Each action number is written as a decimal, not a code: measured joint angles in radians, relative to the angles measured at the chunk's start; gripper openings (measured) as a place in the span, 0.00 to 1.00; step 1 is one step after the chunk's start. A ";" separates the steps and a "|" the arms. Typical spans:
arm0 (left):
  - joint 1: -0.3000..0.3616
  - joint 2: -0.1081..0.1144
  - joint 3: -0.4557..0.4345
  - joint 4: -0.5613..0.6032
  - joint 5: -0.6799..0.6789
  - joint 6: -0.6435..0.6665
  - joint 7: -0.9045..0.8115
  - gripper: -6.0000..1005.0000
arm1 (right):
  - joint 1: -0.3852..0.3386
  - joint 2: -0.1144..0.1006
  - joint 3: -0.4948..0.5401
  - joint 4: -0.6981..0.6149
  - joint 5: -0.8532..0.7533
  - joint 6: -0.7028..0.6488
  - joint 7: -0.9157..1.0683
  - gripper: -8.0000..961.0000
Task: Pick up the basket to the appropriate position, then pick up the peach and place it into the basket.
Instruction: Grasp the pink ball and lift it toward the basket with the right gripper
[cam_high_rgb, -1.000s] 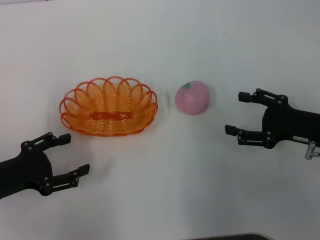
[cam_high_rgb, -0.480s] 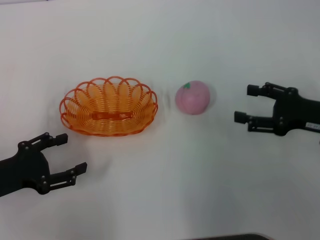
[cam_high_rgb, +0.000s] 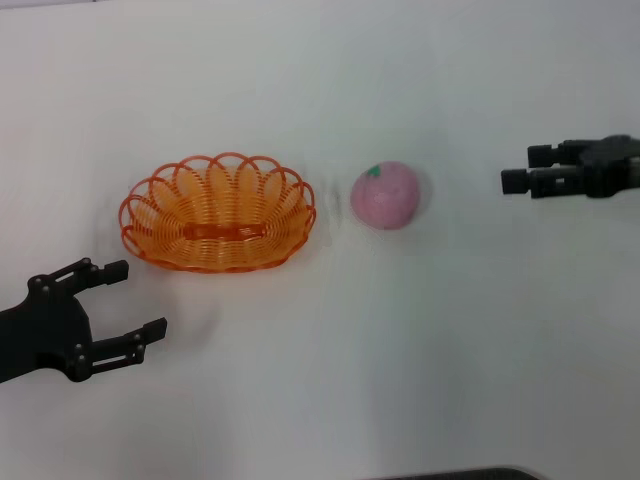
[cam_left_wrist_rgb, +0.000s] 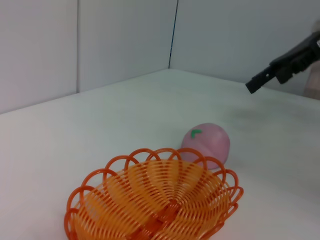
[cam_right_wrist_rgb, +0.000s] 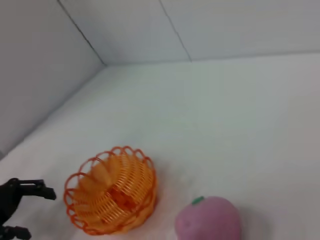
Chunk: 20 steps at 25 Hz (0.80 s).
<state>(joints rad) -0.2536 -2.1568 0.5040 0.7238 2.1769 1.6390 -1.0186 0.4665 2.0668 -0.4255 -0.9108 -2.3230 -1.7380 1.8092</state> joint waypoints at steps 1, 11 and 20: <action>0.000 0.000 0.001 0.001 0.000 0.000 0.000 0.86 | 0.012 -0.002 -0.005 -0.020 -0.018 -0.005 0.039 0.96; 0.000 -0.001 0.003 0.003 0.000 0.003 0.000 0.86 | 0.137 -0.006 -0.079 -0.149 -0.235 -0.058 0.300 0.96; -0.003 -0.001 0.006 0.003 0.000 0.003 0.000 0.86 | 0.224 0.015 -0.260 -0.231 -0.382 -0.077 0.290 0.96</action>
<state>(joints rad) -0.2561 -2.1583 0.5104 0.7272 2.1767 1.6417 -1.0186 0.6903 2.0822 -0.6860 -1.1417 -2.7052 -1.8146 2.0996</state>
